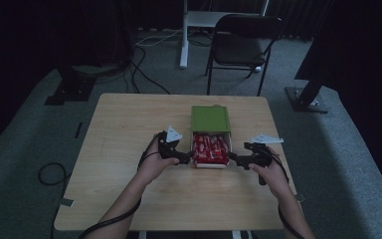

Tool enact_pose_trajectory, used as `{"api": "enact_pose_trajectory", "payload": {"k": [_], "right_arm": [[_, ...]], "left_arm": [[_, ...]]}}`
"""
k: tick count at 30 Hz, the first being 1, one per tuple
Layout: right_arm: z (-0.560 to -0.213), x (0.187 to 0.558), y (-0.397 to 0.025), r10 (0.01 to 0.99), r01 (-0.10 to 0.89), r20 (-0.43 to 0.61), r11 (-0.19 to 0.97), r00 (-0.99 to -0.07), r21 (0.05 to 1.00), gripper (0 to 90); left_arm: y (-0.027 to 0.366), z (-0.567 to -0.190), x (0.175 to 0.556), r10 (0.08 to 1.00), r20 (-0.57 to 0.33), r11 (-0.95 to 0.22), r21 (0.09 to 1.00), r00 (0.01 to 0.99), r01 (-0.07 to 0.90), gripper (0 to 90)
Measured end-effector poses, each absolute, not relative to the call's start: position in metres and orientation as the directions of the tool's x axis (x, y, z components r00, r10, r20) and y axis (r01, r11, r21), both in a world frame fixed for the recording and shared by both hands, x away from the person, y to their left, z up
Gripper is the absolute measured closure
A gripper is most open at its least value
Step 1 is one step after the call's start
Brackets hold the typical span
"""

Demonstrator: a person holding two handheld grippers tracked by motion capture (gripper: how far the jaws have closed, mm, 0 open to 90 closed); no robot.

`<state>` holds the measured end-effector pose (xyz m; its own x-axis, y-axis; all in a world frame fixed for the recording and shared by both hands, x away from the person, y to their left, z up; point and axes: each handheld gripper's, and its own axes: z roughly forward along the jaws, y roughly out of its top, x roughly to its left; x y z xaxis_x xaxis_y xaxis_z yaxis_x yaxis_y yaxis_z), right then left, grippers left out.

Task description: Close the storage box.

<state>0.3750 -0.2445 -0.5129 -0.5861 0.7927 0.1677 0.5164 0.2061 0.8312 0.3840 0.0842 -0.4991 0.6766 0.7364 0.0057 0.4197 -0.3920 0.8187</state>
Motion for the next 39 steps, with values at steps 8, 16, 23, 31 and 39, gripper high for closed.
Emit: {"api": "enact_pose_trajectory", "payload": {"k": [8, 16, 23, 31, 39], "right_arm": [[-0.513, 0.379, -0.244, 0.795, 0.518, 0.174, 0.197, -0.581, 0.832, 12.3], [-0.512, 0.385, -0.244, 0.806, 0.516, 0.162, 0.196, -0.569, 0.834, 12.3], [-0.511, 0.392, -0.243, 0.816, 0.514, 0.148, 0.200, -0.559, 0.834, 12.3], [-0.511, 0.402, -0.239, 0.831, 0.518, 0.147, 0.187, -0.537, 0.835, 12.3], [-0.513, 0.410, -0.236, 0.838, 0.525, 0.148, 0.182, -0.526, 0.832, 12.3]], "left_arm": [[0.084, -0.500, 0.389, 0.743, 0.011, -0.391, 0.819, 0.669, 0.421, 4.5], [0.082, -0.499, 0.395, 0.751, 0.027, -0.394, 0.820, 0.660, 0.414, 4.0], [0.081, -0.500, 0.401, 0.760, 0.026, -0.384, 0.824, 0.650, 0.416, 4.0], [0.081, -0.501, 0.408, 0.772, 0.020, -0.371, 0.826, 0.635, 0.425, 3.9], [0.080, -0.502, 0.415, 0.778, 0.020, -0.364, 0.829, 0.628, 0.424, 3.5]]}}
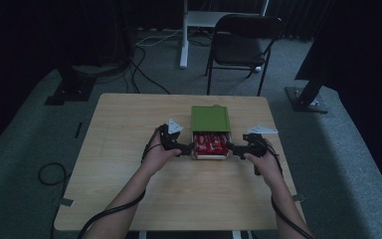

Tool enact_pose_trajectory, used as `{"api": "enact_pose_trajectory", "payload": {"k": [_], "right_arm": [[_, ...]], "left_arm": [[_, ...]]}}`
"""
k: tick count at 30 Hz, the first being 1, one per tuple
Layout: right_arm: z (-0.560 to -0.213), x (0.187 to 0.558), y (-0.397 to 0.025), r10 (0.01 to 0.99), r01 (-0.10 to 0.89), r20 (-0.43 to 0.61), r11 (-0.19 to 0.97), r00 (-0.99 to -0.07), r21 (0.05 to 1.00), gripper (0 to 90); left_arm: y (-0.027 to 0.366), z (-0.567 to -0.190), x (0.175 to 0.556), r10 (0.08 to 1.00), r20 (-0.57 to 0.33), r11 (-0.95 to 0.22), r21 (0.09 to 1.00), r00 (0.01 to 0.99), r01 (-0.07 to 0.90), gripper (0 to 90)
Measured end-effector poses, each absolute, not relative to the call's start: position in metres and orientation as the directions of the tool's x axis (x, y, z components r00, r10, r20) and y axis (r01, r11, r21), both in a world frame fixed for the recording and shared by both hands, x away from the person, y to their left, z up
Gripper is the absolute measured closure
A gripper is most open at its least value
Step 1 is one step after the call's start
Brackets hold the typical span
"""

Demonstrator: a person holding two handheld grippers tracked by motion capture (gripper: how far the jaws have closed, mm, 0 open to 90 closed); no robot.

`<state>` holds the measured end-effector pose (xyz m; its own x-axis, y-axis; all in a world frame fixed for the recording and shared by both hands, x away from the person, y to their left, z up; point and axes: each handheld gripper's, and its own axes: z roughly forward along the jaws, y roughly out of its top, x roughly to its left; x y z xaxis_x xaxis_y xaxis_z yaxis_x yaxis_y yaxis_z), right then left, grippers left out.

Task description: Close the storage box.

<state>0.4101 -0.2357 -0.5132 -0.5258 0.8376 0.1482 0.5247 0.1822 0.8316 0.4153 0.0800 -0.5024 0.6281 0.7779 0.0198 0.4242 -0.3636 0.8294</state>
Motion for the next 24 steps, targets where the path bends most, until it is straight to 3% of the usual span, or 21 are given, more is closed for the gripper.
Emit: {"api": "enact_pose_trajectory", "payload": {"k": [24], "right_arm": [[-0.513, 0.429, -0.233, 0.862, 0.523, 0.134, 0.167, -0.489, 0.836, 11.3]], "left_arm": [[0.074, -0.502, 0.430, 0.802, 0.080, -0.381, 0.831, 0.592, 0.405, 3.5]]}}
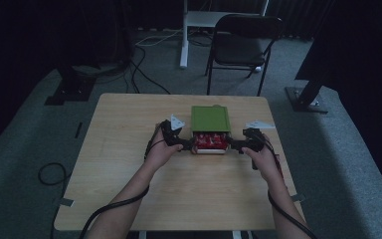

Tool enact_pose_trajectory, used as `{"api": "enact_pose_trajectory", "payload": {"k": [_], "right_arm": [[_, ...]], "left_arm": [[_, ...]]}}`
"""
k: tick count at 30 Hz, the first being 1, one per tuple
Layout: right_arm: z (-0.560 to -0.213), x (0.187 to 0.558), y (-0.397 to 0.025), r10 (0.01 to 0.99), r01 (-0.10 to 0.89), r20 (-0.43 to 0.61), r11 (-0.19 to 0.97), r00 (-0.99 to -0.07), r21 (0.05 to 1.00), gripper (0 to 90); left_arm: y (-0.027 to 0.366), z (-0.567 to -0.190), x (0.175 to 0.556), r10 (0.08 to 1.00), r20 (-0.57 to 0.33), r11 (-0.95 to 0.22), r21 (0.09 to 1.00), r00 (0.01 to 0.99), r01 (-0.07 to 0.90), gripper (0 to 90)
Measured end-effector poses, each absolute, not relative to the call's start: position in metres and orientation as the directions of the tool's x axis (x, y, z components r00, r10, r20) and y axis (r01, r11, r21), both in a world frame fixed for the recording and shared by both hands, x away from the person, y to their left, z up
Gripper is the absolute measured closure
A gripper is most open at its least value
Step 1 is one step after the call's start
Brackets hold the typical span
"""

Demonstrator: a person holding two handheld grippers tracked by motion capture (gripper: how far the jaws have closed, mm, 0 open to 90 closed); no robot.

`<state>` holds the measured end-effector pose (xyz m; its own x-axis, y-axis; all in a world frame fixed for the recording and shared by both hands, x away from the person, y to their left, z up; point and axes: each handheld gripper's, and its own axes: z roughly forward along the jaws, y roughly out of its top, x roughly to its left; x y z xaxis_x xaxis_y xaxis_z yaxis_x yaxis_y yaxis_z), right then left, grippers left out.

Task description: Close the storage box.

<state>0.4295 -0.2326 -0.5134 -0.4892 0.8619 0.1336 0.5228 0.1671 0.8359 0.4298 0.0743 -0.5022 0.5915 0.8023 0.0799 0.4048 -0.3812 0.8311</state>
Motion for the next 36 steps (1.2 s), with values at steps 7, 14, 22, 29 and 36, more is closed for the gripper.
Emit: {"api": "enact_pose_trajectory", "payload": {"k": [7, 14, 22, 29, 36], "right_arm": [[-0.512, 0.432, -0.232, 0.862, 0.521, 0.120, 0.182, -0.493, 0.834, 10.8], [-0.513, 0.430, -0.231, 0.851, 0.524, 0.157, 0.155, -0.501, 0.838, 12.8], [-0.509, 0.422, -0.230, 0.844, 0.512, 0.167, 0.140, -0.509, 0.848, 12.8], [-0.506, 0.414, -0.233, 0.846, 0.500, 0.156, 0.143, -0.509, 0.854, 12.8], [-0.505, 0.405, -0.241, 0.852, 0.497, 0.145, 0.148, -0.504, 0.855, 12.8]], "left_arm": [[0.072, -0.501, 0.433, 0.803, 0.085, -0.391, 0.823, 0.590, 0.413, 3.5], [0.074, -0.507, 0.430, 0.785, -0.010, -0.337, 0.832, 0.620, 0.440, 5.0], [0.076, -0.500, 0.419, 0.778, -0.048, -0.303, 0.844, 0.627, 0.442, 4.9], [0.083, -0.496, 0.410, 0.773, -0.061, -0.304, 0.838, 0.631, 0.453, 5.0], [0.088, -0.494, 0.403, 0.778, -0.052, -0.313, 0.832, 0.627, 0.458, 5.0]]}}
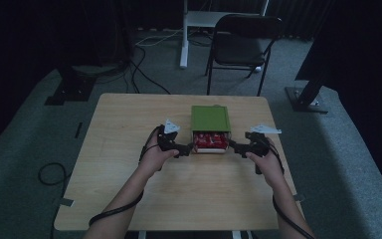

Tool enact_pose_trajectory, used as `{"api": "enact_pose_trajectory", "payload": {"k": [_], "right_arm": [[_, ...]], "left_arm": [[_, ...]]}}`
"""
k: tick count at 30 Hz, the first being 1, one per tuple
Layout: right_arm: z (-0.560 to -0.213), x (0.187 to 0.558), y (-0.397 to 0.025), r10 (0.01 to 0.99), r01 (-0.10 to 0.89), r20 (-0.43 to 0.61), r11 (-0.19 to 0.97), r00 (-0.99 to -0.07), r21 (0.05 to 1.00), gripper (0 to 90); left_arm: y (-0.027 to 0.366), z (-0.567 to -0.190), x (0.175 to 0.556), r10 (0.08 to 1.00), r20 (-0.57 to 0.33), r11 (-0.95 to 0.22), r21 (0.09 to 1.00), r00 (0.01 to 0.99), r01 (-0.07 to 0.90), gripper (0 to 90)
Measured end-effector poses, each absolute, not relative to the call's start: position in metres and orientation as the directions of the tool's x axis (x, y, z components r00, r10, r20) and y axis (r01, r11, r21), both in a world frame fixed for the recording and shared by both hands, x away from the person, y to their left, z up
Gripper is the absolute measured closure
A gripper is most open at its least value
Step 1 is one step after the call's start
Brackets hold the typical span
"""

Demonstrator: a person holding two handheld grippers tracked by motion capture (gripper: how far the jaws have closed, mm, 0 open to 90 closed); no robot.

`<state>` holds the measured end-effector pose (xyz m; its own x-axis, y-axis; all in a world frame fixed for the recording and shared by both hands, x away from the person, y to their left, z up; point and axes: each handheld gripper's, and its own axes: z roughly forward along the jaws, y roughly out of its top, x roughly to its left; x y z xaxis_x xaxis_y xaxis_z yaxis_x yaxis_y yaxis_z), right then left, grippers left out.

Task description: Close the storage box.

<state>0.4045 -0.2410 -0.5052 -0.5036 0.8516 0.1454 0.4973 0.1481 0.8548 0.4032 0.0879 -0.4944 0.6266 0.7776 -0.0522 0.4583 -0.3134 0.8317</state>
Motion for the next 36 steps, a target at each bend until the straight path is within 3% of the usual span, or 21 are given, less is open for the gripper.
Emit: {"api": "enact_pose_trajectory", "payload": {"k": [14, 36], "right_arm": [[-0.511, 0.384, -0.252, 0.860, 0.489, 0.129, 0.151, -0.494, 0.859, 12.8], [-0.551, 0.340, -0.280, 0.886, 0.520, 0.095, 0.178, -0.454, 0.835, 13.0]], "left_arm": [[0.109, -0.498, 0.390, 0.805, -0.028, -0.317, 0.824, 0.593, 0.469, 5.0], [0.155, -0.524, 0.369, 0.865, 0.002, -0.301, 0.802, 0.502, 0.515, 4.9]]}}
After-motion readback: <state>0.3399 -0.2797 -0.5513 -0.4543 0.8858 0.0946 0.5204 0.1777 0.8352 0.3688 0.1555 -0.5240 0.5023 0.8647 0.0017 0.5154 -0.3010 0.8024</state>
